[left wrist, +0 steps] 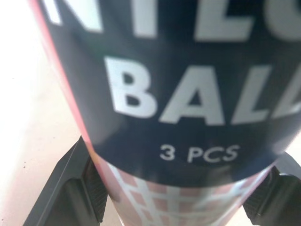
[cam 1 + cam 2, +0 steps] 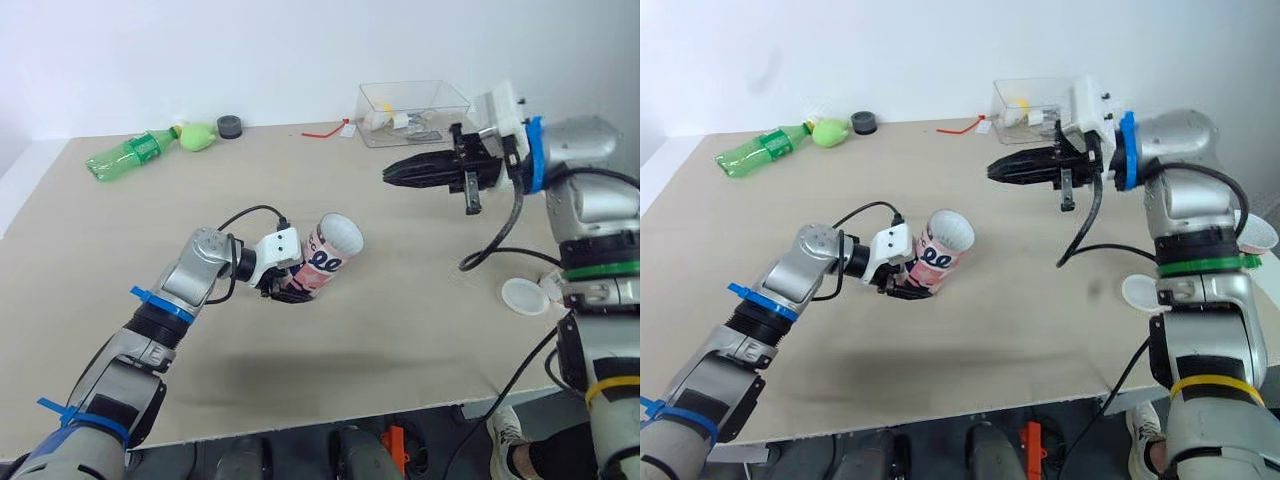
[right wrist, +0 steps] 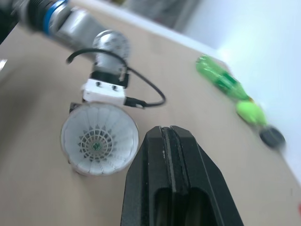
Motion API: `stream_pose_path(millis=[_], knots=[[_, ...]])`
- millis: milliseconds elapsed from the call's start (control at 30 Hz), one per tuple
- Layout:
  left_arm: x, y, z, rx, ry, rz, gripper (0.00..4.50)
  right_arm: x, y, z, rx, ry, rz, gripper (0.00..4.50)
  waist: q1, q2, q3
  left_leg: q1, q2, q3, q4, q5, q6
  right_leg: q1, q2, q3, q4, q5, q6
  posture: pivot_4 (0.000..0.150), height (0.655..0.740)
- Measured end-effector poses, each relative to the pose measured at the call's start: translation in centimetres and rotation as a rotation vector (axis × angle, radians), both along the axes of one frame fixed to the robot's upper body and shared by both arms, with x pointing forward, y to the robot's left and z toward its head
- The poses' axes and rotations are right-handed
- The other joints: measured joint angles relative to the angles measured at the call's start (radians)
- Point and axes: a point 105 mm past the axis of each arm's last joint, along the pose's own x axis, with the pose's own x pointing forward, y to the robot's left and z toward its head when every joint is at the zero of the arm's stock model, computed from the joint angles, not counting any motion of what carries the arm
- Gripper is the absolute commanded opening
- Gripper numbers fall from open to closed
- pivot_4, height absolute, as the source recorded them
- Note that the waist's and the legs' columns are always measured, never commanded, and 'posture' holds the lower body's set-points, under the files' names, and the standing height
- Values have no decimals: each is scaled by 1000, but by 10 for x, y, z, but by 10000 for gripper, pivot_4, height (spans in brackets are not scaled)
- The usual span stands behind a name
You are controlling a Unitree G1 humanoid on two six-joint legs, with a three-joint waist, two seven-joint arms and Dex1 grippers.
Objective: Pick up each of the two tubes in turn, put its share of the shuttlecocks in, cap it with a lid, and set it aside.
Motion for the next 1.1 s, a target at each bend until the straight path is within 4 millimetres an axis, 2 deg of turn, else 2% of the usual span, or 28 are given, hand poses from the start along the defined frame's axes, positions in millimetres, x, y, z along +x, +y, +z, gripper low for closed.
stream_pose_path(millis=[133,200,333,567,733,767,800,833,900,1033,1100], knots=[[5,-4,-6,-151,-27,88,31053,2,-16,-31,160,92,-174,591,1,0,0,-1,0,0,1,0,0,-1,0,0,0,0,3,1500,7400],[5,-8,-8,-193,-25,108,31053,2,-15,-35,178,101,-203,591,1,0,0,-2,-1,1,1,0,0,-1,0,1,0,-1,6,1500,7400],[-4,-27,-18,-379,34,174,31053,-2,-15,-45,261,100,-291,591,1,0,1,-2,0,1,0,0,0,-1,0,0,-2,-1,7,1500,7400],[-13,-31,-28,-484,14,266,31053,-5,-21,-66,296,168,-382,591,0,-1,1,-1,0,0,0,0,0,0,1,0,-2,-1,7,1500,7400],[-15,-28,-30,-487,-43,280,31053,-6,-27,-88,319,265,-444,591,0,-1,1,0,0,0,0,0,0,0,1,0,-2,0,7,1500,7400],[-16,-28,-30,-488,-49,276,31053,-6,-29,-92,319,280,-456,6444,0,-1,1,-1,0,0,0,0,0,0,1,0,-2,-1,7,1500,7400],[-17,-28,-30,-488,-55,269,31053,-7,-32,-98,320,300,-472,9595,0,-1,1,-1,0,0,0,0,0,0,1,0,-3,-1,7,1500,7400],[-18,-28,-30,-486,-58,260,31053,-8,-35,-102,324,318,-486,15331,0,-1,1,-1,0,0,0,0,0,0,1,1,-4,0,7,1500,7400],[-19,-29,-30,-483,-63,243,31053,-8,-40,-101,329,323,-498,23020,-1,-1,1,-1,0,1,0,0,0,0,1,1,-4,0,8,1500,7400],[-22,-29,-31,-470,-65,212,31053,-11,-51,-103,311,360,-504,44228,0,-1,1,-2,0,0,-1,0,0,1,1,0,-8,0,8,1500,7400],[-24,-29,-30,-463,-71,193,31053,-13,-59,-109,258,382,-520,44228,0,-1,1,-2,-1,0,-2,0,0,1,1,0,-9,1,9,1500,7400]])
